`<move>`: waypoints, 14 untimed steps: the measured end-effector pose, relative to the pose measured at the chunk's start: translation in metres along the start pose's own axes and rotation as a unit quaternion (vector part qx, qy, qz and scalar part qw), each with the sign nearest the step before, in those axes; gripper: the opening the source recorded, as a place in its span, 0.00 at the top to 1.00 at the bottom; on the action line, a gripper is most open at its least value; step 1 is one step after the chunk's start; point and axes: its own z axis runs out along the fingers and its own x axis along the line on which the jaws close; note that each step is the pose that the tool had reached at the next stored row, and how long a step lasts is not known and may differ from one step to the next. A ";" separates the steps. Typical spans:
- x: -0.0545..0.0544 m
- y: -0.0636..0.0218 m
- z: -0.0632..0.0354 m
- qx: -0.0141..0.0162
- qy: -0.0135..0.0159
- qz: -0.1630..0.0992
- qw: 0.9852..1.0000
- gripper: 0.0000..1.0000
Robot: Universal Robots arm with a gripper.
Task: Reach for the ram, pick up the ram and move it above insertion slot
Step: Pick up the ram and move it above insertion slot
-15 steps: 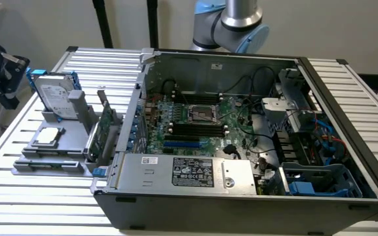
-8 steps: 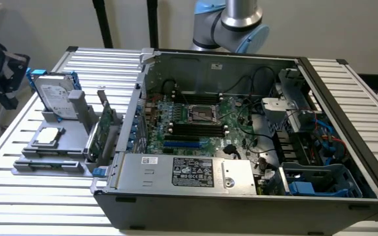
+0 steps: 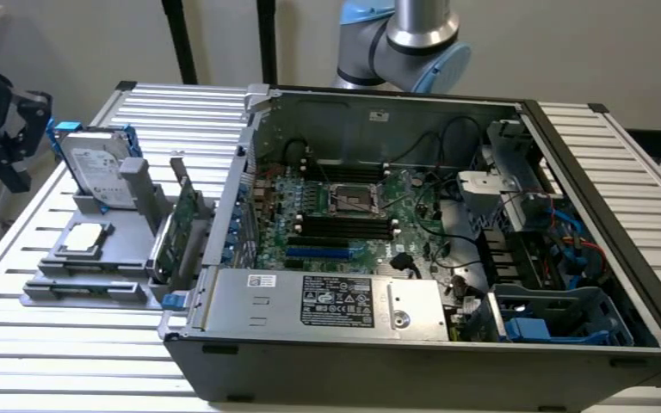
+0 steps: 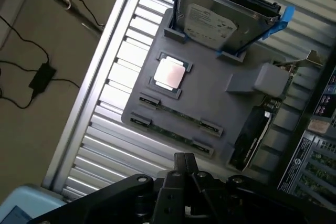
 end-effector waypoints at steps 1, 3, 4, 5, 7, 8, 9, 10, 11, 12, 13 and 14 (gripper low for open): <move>0.000 0.0000 0.0001 0.000 0.000 -0.009 1.000 0.89; 0.000 0.0000 0.0003 0.000 0.000 -0.027 1.000 0.89; 0.000 0.0000 0.0005 0.000 0.001 -0.037 0.999 0.89; 0.000 0.0000 0.0007 0.000 0.001 -0.046 0.999 0.89; 0.000 0.0000 0.0009 0.001 0.001 -0.064 0.998 0.89; 0.000 0.0000 0.0010 0.001 0.001 -0.073 0.997 0.89; 0.000 0.0000 0.0012 0.001 0.001 -0.082 0.997 0.89; 0.000 -0.0001 0.0013 0.001 0.001 -0.091 0.996 0.89; 0.000 -0.0001 0.0014 0.001 0.001 -0.100 0.995 0.89; 0.000 0.0000 0.0016 0.001 0.001 -0.109 0.994 0.89; 0.000 0.0000 0.0018 0.001 0.001 -0.118 0.993 0.89; 0.000 -0.0001 0.0019 0.001 0.001 -0.127 0.992 0.89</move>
